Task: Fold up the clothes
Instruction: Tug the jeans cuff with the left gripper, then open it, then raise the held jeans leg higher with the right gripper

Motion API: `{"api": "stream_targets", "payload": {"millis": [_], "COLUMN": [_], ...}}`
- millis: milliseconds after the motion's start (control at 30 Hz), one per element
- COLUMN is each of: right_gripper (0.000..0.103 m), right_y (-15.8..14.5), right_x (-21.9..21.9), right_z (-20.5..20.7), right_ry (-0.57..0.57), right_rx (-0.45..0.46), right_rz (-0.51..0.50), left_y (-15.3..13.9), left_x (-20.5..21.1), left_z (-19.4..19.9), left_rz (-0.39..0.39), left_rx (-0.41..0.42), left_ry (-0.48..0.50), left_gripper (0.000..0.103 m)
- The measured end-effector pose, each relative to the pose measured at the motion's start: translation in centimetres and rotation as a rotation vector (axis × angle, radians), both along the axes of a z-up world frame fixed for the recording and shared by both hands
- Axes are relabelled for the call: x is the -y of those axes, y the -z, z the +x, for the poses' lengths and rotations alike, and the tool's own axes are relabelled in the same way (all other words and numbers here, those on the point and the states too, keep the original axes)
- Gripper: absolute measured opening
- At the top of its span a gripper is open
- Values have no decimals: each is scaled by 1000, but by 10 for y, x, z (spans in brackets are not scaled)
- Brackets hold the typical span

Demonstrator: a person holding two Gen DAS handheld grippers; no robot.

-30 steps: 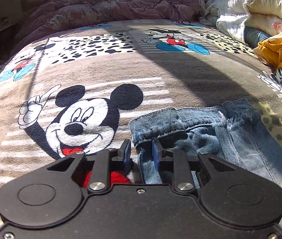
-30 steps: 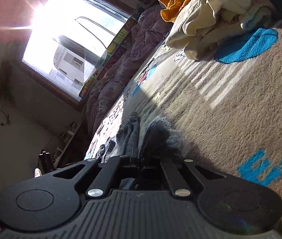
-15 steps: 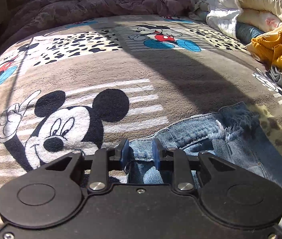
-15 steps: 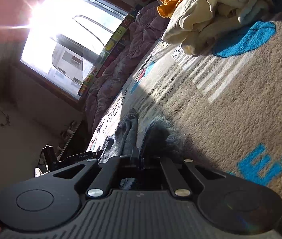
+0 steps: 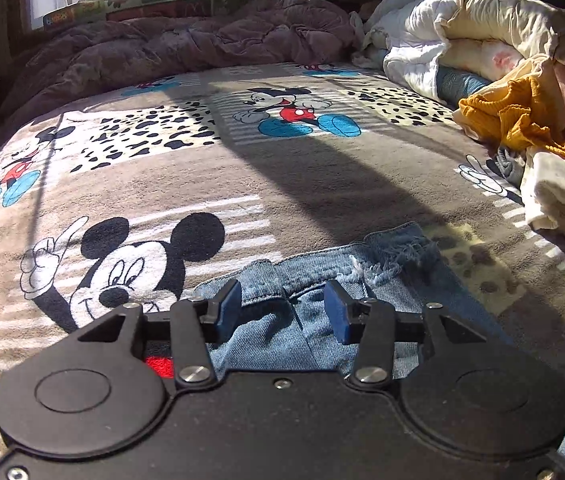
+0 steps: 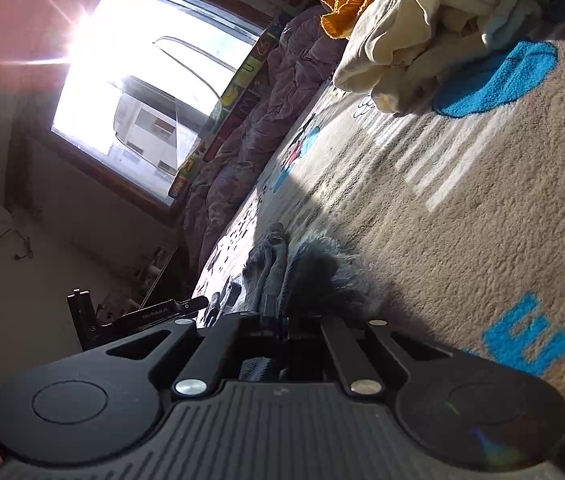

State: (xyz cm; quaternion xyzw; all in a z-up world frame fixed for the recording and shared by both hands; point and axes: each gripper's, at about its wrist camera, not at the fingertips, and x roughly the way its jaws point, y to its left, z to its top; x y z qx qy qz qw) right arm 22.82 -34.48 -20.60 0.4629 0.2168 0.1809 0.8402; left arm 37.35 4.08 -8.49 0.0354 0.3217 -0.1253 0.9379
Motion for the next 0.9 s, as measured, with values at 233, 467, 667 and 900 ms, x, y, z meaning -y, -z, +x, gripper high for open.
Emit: {"api": "stream_targets", "payload": {"millis": [233, 467, 667, 900], "right_gripper": [4, 4, 4, 4], "right_y": [-13, -27, -46, -93], "right_x": [-2, -9, -17, -36], "right_z": [-12, -28, -34, -15], "right_ry": [2, 16, 54, 85], "right_rx": [54, 89, 5, -79], "right_rz": [-21, -71, -111, -173], "left_y": [-12, 21, 42, 75], "left_x": [-35, -42, -26, -14], "left_z": [-173, -269, -274, -265], "left_rz": [-130, -193, -148, 2], "left_rx": [120, 130, 151, 101], "left_ry": [17, 147, 337, 420], "left_gripper": [61, 61, 61, 61]}}
